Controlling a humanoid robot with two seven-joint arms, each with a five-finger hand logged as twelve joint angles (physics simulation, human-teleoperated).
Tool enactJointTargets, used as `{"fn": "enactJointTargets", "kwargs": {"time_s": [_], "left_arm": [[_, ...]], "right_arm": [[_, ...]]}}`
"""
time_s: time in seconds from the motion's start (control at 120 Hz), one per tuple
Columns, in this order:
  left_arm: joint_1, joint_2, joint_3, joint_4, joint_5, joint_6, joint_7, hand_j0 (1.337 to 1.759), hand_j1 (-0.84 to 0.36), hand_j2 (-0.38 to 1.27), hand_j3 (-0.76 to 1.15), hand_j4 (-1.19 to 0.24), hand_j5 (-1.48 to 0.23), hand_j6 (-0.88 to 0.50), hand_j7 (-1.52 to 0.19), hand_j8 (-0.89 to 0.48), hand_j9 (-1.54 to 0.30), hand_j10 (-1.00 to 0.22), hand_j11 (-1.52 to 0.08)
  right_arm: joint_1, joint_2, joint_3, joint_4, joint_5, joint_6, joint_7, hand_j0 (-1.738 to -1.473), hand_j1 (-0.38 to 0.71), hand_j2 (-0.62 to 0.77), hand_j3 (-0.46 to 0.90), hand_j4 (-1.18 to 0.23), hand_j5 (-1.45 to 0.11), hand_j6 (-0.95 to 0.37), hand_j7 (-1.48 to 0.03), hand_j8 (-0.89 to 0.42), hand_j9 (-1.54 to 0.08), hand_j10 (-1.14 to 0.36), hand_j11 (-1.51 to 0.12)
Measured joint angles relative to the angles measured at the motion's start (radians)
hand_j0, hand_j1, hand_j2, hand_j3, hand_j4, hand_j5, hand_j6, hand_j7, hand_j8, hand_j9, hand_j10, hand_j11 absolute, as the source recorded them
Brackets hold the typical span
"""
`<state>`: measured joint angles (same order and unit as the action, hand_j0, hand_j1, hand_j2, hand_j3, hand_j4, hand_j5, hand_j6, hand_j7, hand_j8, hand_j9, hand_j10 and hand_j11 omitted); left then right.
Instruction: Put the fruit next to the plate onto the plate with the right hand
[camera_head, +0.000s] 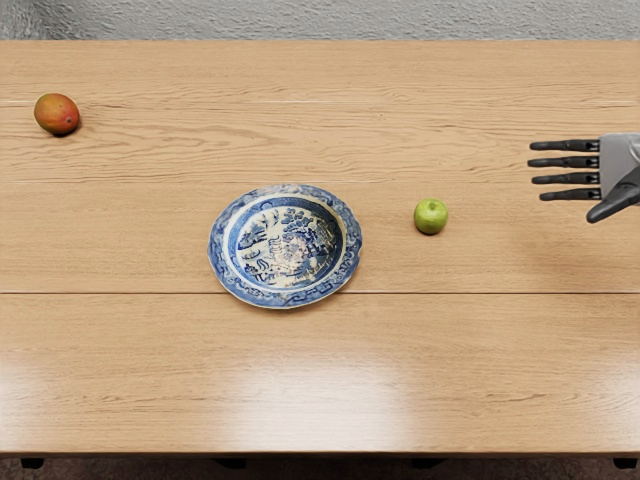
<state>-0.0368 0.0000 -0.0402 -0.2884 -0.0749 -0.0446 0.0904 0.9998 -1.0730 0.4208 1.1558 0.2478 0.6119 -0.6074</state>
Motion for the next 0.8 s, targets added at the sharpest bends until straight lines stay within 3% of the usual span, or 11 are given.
{"fn": "enactJointTargets", "kwargs": {"time_s": [0.225,0.383,0.475,0.617,0.8], "left_arm": [[0.0,0.0,0.0,0.0,0.0,0.0,0.0,1.658,0.35,0.0,0.0,0.0,0.0,0.0,0.0,0.0,0.0,0.0,0.0],[0.0,0.0,0.0,0.0,0.0,0.0,0.0,1.658,0.35,0.0,0.0,0.0,0.0,0.0,0.0,0.0,0.0,0.0,0.0],[0.0,0.0,0.0,0.0,0.0,0.0,0.0,1.658,0.35,0.0,0.0,0.0,0.0,0.0,0.0,0.0,0.0,0.0,0.0],[0.0,0.0,0.0,0.0,0.0,0.0,0.0,1.658,0.35,0.0,0.0,0.0,0.0,0.0,0.0,0.0,0.0,0.0,0.0],[0.0,0.0,0.0,0.0,0.0,0.0,0.0,1.658,0.35,0.0,0.0,0.0,0.0,0.0,0.0,0.0,0.0,0.0,0.0]], "right_arm": [[0.0,0.003,0.013,0.001,0.0,0.0,0.001,-1.658,-0.33,0.0,0.0,-0.01,-0.02,-0.01,-0.02,-0.01,-0.02,-0.01,-0.02],[0.01,0.085,0.044,0.006,-0.046,0.0,0.001,-1.658,-0.33,0.0,0.0,-0.01,-0.02,-0.01,-0.02,-0.01,-0.02,-0.02,-0.02],[0.038,0.115,0.056,0.037,-0.161,0.0,0.002,-1.658,-0.32,0.0,0.0,-0.02,-0.03,-0.02,-0.03,-0.02,-0.03,-0.02,-0.03],[0.122,0.154,0.055,0.19,-0.403,-0.079,-0.001,-1.658,-0.32,-0.01,0.0,-0.02,-0.03,-0.02,-0.03,-0.02,-0.03,-0.02,-0.03],[0.167,0.351,0.048,0.271,-0.827,-0.351,-0.003,-1.658,-0.32,-0.01,0.0,-0.03,-0.03,-0.03,-0.03,-0.03,-0.03,-0.03,-0.03]]}}
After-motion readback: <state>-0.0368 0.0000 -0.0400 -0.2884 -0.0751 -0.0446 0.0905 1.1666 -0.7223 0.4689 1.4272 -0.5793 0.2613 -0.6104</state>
